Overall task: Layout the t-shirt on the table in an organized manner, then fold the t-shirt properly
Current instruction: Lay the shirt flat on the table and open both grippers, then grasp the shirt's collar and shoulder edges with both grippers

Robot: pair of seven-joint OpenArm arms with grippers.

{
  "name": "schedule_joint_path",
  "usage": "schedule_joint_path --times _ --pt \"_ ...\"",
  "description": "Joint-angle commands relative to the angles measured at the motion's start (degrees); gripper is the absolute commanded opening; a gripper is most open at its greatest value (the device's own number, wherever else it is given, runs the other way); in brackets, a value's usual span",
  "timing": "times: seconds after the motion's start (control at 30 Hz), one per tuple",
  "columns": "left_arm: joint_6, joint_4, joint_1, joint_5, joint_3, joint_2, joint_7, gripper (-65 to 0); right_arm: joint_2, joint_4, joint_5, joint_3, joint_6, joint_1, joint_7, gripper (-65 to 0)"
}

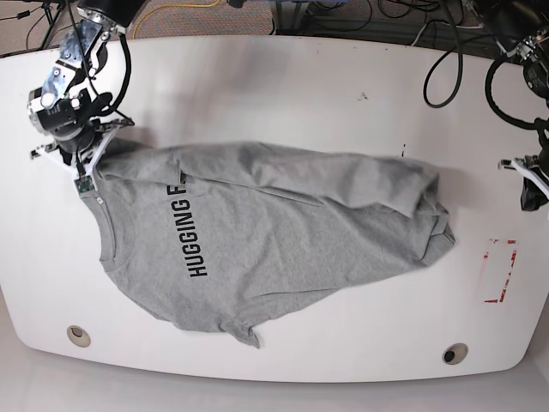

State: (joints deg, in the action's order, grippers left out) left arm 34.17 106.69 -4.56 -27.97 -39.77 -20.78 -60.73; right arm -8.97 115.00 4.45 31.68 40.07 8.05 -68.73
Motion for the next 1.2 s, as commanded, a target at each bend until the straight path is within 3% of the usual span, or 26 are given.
schedule_joint_path --times 0.0,0.33,0.63,0.73,0.87,1.0,1.07,1.17 --pt "1.4 0.9 -2.9 -1.2 -0.8 -1.0 1.6 -64.3 0.5 1.0 0.3 0.1 -0.1 1.8 2.7 -65.0" --pt "4.4 0.7 -11.6 -1.2 -3.6 -0.9 1.7 -64.3 2.9 0.8 0.4 -0.1 -0.1 8.7 4.2 -65.0" --pt "4.9 0.7 -12.4 -1.2 -3.6 -0.8 1.7 -64.0 4.4 0.8 0.0 0.0 -0.1 9.6 4.2 -63.7" --pt "4.9 0.7 -11.8 -1.3 -3.2 -0.6 1.7 -63.9 4.4 0.8 0.0 0.0 -0.1 9.6 4.2 -57.1" --pt "4.6 0.7 -8.2 -1.1 0.3 0.9 1.7 -63.9 4.4 0.9 0.0 0.1 -0.1 9.5 4.2 -41.4" --pt "4.4 0.5 -5.2 -1.0 3.9 1.3 1.6 -63.5 4.4 1.0 0.1 0.1 -0.1 9.2 4.2 -29.6" --pt "3.6 -0.2 -3.2 -1.0 5.9 2.4 1.6 -61.1 4.4 1.0 0.1 0.1 -0.1 9.0 4.2 -27.3" --pt "0.2 -2.8 0.9 -1.0 8.5 4.8 1.6 -52.2 4.4 1.0 0.3 0.0 -0.1 8.6 4.3 -27.1"
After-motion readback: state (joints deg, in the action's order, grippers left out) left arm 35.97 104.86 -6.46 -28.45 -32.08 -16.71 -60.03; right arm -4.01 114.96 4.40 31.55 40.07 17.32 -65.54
